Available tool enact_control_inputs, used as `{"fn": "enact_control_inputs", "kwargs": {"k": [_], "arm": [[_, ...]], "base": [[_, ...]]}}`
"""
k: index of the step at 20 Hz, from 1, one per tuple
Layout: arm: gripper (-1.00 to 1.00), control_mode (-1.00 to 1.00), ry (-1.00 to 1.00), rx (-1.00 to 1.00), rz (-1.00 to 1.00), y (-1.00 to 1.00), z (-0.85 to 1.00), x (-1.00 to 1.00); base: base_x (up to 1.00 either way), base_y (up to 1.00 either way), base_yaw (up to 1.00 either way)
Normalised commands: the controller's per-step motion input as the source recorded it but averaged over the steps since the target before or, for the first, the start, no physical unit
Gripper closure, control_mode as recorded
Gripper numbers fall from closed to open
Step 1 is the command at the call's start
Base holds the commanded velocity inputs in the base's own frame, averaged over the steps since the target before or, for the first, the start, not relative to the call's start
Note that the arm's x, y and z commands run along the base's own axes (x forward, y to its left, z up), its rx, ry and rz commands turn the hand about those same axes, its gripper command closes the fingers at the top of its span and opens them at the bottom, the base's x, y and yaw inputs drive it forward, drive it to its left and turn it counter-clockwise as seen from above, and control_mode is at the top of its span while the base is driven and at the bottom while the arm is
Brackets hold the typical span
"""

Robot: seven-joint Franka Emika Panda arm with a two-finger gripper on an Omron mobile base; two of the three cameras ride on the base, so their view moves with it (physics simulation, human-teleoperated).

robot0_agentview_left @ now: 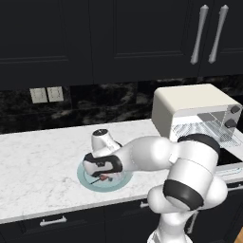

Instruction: Pick up the kebab skewer and baguette bread, and place them inside the toaster oven. Close the toaster oven door and start by setting the timer.

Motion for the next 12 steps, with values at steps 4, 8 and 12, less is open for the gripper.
{"fn": "enact_control_inputs", "kwargs": {"k": [4, 8, 12], "arm": [[1.0, -1.0, 0.0, 0.0, 0.0, -0.51, 0.04, -0.37], [1.0, -1.0, 0.0, 0.0, 0.0, -0.51, 0.62, -0.36], [1.0, -1.0, 0.0, 0.0, 0.0, -0.74, 0.77, -0.39]], "base": [[0.0, 0.0, 0.0], [0.0, 0.0, 0.0], [0.0, 0.0, 0.0]]}}
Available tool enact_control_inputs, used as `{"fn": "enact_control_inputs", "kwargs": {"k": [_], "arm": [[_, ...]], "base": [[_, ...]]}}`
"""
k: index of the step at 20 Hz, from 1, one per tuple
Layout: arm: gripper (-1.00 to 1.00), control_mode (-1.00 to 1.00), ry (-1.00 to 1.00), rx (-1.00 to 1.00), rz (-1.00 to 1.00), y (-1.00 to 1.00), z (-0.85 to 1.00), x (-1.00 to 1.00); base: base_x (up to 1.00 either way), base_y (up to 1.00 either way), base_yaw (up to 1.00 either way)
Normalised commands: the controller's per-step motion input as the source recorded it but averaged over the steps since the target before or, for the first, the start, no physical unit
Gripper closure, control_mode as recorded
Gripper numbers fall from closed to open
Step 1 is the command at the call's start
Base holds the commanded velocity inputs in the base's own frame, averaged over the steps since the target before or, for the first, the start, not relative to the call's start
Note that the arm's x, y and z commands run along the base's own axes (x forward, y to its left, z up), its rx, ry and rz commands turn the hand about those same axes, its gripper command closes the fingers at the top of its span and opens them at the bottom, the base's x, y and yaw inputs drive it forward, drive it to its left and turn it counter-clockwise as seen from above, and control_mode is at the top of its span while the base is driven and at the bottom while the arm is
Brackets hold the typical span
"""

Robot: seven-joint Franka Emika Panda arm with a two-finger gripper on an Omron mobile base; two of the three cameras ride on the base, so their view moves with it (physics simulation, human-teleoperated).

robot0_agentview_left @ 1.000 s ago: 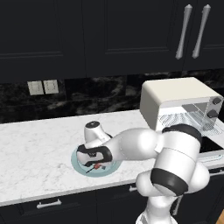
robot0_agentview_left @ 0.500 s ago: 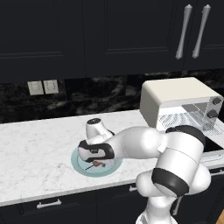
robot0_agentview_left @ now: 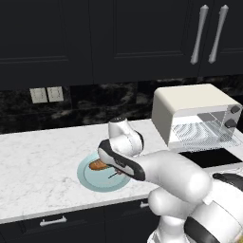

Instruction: Pick up the kebab skewer and baguette bread, and place them inside the toaster oven. Close the toaster oven door and start by setting the timer.

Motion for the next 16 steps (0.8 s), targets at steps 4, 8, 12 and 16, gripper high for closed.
{"fn": "enact_control_inputs", "kwargs": {"k": [4, 8, 12, 16], "arm": [[1.0, -1.0, -0.06, 0.0, -0.03, -0.98, 0.6, -0.17], [1.0, -1.0, -0.06, 0.0, -0.04, -0.97, 0.51, -0.01], [1.0, -1.0, -0.02, 0.02, -0.03, -0.94, 0.66, 0.02], [1.0, -1.0, -0.02, 0.01, -0.11, -0.93, 0.46, 0.05]], "base": [[0.0, 0.0, 0.0], [0.0, 0.0, 0.0], [0.0, 0.0, 0.0], [0.0, 0.0, 0.0]]}}
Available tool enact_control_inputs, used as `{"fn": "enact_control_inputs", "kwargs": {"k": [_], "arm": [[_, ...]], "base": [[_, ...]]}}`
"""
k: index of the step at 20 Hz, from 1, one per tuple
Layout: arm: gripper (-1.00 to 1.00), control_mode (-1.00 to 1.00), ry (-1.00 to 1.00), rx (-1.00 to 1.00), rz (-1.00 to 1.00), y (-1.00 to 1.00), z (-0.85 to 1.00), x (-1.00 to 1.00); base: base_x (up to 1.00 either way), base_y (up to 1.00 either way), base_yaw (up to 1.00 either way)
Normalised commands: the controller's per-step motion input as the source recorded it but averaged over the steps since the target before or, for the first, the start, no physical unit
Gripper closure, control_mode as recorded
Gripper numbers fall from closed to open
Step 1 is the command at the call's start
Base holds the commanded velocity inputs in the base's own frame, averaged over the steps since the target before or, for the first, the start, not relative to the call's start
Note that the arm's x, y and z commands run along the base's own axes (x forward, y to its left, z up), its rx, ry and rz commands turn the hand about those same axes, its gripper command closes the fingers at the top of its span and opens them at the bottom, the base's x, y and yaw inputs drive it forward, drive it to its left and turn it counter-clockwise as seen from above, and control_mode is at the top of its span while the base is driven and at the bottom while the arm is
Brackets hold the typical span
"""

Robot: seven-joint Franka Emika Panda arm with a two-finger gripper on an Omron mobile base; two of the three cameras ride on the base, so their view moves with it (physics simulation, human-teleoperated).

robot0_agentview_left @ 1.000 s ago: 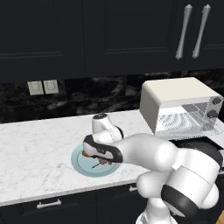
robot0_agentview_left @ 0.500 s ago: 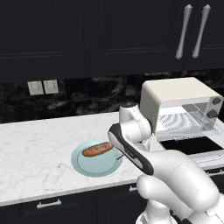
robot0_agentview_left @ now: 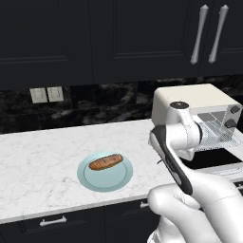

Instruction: Pick up the kebab skewer and baguette bread, and place them inside the toaster oven. Close the toaster oven door and start by setting the timer.

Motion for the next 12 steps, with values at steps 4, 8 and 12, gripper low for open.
{"fn": "enact_control_inputs", "kwargs": {"k": [4, 8, 12], "arm": [[1.0, -1.0, 0.0, 0.1, -0.08, -0.75, 0.28, 0.31], [1.0, -1.0, -0.15, 0.14, 0.0, -0.59, 0.03, 0.22], [1.0, -1.0, -0.2, 0.1, 0.0, -0.76, 0.0, 0.2]], "base": [[0.0, 0.0, 0.0], [0.0, 0.0, 0.0], [0.0, 0.0, 0.0]]}}
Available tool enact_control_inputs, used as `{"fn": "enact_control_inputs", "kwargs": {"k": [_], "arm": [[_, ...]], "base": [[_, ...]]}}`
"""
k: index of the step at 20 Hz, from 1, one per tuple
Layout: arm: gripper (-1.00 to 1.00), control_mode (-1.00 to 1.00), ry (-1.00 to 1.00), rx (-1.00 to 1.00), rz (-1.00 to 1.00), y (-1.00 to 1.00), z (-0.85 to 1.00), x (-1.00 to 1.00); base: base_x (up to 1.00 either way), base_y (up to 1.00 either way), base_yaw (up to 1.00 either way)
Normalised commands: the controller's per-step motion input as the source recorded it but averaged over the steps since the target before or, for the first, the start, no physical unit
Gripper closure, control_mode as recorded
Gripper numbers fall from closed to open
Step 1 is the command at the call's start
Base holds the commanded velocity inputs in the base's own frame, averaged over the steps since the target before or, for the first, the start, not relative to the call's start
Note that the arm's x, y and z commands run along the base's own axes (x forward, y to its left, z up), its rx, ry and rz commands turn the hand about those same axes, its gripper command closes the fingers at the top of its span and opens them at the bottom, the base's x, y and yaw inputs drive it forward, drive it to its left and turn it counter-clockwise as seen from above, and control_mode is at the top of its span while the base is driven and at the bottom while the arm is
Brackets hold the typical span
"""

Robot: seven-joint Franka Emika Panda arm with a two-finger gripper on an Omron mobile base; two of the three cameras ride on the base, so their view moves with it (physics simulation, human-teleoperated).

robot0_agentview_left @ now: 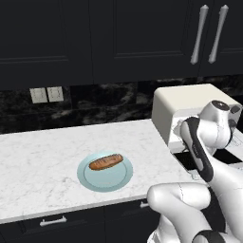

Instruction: Pick up the kebab skewer and baguette bread, and place them inside the toaster oven. Close the toaster oven door and start by setting the timer.

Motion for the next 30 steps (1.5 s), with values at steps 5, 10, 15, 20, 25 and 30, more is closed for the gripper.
{"fn": "enact_control_inputs", "kwargs": {"k": [5, 10, 15, 20, 25, 30], "arm": [[1.0, -1.0, -0.11, 0.1, 0.0, -0.56, 0.04, 0.24], [1.0, -1.0, -0.04, 0.09, 0.0, -0.41, 0.05, 0.39], [1.0, -1.0, 0.0, 0.04, 0.0, -0.36, 0.08, 0.38], [1.0, -1.0, 0.0, 0.15, -0.07, -0.19, 0.01, 0.26], [1.0, -1.0, 0.0, 0.14, -0.14, -0.01, 0.0, 0.09], [1.0, -1.0, 0.0, 0.06, -0.15, 0.0, 0.0, 0.26]], "base": [[0.0, 0.0, 0.0], [0.0, 0.0, 0.0], [0.0, 0.0, 0.0], [0.0, 0.0, 0.0], [0.0, 0.0, 0.0], [0.0, 0.0, 0.0]]}}
